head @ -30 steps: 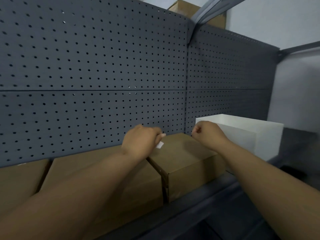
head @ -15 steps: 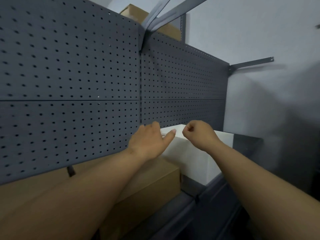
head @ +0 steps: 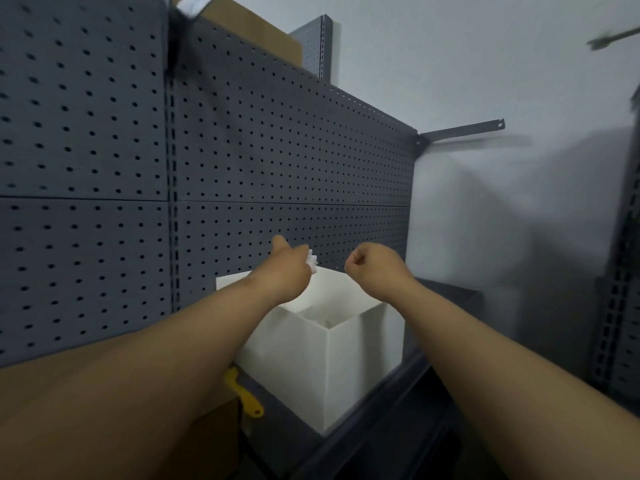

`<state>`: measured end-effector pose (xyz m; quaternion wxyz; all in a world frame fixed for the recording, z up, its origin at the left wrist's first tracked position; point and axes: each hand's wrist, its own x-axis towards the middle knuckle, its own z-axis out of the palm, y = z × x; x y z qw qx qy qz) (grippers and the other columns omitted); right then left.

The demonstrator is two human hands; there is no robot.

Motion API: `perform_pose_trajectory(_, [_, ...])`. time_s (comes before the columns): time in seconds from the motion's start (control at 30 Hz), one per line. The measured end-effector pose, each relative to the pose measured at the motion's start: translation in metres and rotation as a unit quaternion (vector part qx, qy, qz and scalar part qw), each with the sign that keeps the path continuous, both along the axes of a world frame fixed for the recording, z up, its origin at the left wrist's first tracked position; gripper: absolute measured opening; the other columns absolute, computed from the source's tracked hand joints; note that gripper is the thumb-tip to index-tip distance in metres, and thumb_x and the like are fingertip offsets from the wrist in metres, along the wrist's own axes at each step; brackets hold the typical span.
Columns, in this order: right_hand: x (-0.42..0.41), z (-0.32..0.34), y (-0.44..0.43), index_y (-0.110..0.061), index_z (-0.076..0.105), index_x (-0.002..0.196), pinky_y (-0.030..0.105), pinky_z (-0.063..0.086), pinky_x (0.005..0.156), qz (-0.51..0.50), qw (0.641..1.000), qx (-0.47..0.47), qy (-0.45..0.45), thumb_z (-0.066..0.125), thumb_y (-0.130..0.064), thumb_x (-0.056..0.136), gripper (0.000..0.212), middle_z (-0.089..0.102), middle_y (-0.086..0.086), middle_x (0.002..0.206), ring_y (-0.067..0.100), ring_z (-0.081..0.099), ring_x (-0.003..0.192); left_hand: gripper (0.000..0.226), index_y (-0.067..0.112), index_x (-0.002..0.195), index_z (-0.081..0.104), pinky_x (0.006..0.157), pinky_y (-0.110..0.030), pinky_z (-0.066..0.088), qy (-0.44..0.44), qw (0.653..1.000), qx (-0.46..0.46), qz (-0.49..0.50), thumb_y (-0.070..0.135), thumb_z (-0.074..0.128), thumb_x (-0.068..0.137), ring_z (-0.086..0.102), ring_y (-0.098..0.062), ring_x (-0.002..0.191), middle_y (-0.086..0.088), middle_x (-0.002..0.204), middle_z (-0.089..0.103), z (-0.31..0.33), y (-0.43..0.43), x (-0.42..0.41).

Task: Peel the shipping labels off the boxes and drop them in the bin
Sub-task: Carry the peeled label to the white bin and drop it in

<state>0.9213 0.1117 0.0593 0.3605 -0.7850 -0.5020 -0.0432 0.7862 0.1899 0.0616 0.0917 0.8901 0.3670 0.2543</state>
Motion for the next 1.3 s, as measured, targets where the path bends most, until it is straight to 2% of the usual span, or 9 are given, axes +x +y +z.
perform_pose_trajectory(0.1, [0.019, -0.003, 0.009, 0.011, 0.060, 0.092, 0.030, 0.035, 0.062, 0.013, 1.000, -0.006, -0.002, 0.044, -0.008, 0.086, 0.025, 0.063, 0.032, 0.101, 0.018, 0.041, 0.070, 0.025, 0.003, 0.110, 0.056, 0.074, -0.028, 0.034, 0.052, 0.998, 0.034, 0.015, 0.009, 0.034, 0.099, 0.040, -0.020, 0.079, -0.022, 0.122, 0.053, -0.002, 0.007, 0.022])
perform_pose_trajectory(0.23, [0.038, -0.008, 0.020, 0.003, 0.063, 0.092, 0.036, 0.050, 0.065, 0.024, 1.000, -0.004, -0.017, 0.044, -0.011, 0.088, 0.024, 0.068, 0.020, 0.094, 0.021, 0.050, 0.070, 0.032, 0.012, 0.065, 0.045, 0.057, -0.026, 0.031, 0.110, 0.993, 0.030, 0.039, 0.012, 0.042, 0.097, 0.046, -0.024, 0.076, -0.007, 0.072, 0.055, -0.009, 0.021, 0.039])
perform_pose_trajectory(0.33, [0.046, -0.013, 0.025, -0.001, 0.065, 0.096, 0.036, 0.053, 0.072, 0.028, 0.999, -0.005, -0.023, 0.044, -0.011, 0.088, 0.025, 0.070, 0.014, 0.099, 0.020, 0.054, 0.074, 0.017, 0.015, 0.101, 0.067, 0.075, -0.028, 0.047, 0.093, 0.995, 0.018, 0.039, 0.019, 0.051, 0.095, 0.060, -0.028, 0.095, -0.008, 0.099, 0.067, -0.013, 0.027, 0.046])
perform_pose_trajectory(0.4, [0.050, -0.016, 0.028, 0.001, 0.065, 0.097, 0.038, 0.055, 0.074, 0.025, 0.999, -0.007, -0.029, 0.044, -0.010, 0.087, 0.026, 0.070, 0.015, 0.100, 0.020, 0.053, 0.073, 0.035, 0.013, 0.125, 0.055, 0.088, -0.033, 0.049, 0.080, 0.995, 0.017, 0.049, 0.021, 0.059, 0.091, 0.061, -0.026, 0.106, -0.007, 0.117, 0.065, -0.016, 0.029, 0.050])
perform_pose_trajectory(0.57, [0.058, -0.019, 0.029, -0.005, 0.066, 0.095, 0.039, 0.055, 0.077, 0.030, 0.999, -0.022, -0.026, 0.044, -0.012, 0.088, 0.024, 0.070, 0.010, 0.098, 0.026, 0.064, 0.086, 0.011, 0.011, 0.092, 0.064, 0.072, -0.025, 0.042, 0.127, 0.990, 0.038, 0.049, 0.021, 0.063, 0.088, 0.058, -0.024, 0.085, -0.006, 0.095, 0.061, -0.018, 0.035, 0.059])
perform_pose_trajectory(0.83, [0.063, -0.018, 0.032, -0.007, 0.066, 0.091, 0.036, 0.054, 0.077, 0.040, 0.998, -0.041, -0.023, 0.045, -0.012, 0.088, 0.021, 0.070, 0.007, 0.097, 0.026, 0.064, 0.090, 0.029, 0.011, 0.114, 0.068, 0.089, -0.028, 0.047, 0.226, 0.973, 0.011, 0.054, 0.023, 0.050, 0.095, 0.049, -0.020, 0.085, -0.007, 0.100, 0.061, -0.017, 0.043, 0.069])
perform_pose_trajectory(0.97, [0.063, -0.019, 0.034, -0.014, 0.061, 0.083, 0.037, 0.054, 0.079, 0.040, 0.998, -0.046, -0.027, 0.046, -0.013, 0.089, 0.016, 0.069, 0.006, 0.098, 0.026, 0.064, 0.093, 0.022, 0.017, 0.074, 0.061, 0.074, -0.029, 0.046, 0.197, 0.979, 0.030, 0.032, 0.006, 0.048, 0.088, 0.055, -0.023, 0.079, -0.007, 0.091, 0.063, -0.023, 0.047, 0.066])
perform_pose_trajectory(1.1, [0.063, -0.019, 0.036, -0.015, 0.062, 0.085, 0.037, 0.054, 0.079, 0.041, 0.998, -0.045, -0.026, 0.046, -0.014, 0.088, 0.016, 0.069, 0.004, 0.099, 0.025, 0.064, 0.093, 0.021, 0.017, 0.085, 0.063, 0.079, -0.027, 0.047, 0.168, 0.985, 0.040, 0.023, 0.001, 0.049, 0.085, 0.058, -0.020, 0.091, -0.001, 0.095, 0.062, -0.027, 0.048, 0.060])
perform_pose_trajectory(1.3, [0.061, -0.021, 0.037, -0.009, 0.063, 0.089, 0.037, 0.054, 0.078, 0.043, 0.998, -0.046, -0.022, 0.045, -0.014, 0.088, 0.019, 0.068, 0.007, 0.097, 0.026, 0.064, 0.091, 0.021, 0.016, 0.065, 0.048, 0.065, -0.025, 0.039, 0.173, 0.983, 0.050, 0.024, 0.005, 0.054, 0.081, 0.050, -0.019, 0.076, 0.001, 0.073, 0.052, -0.026, 0.046, 0.055])
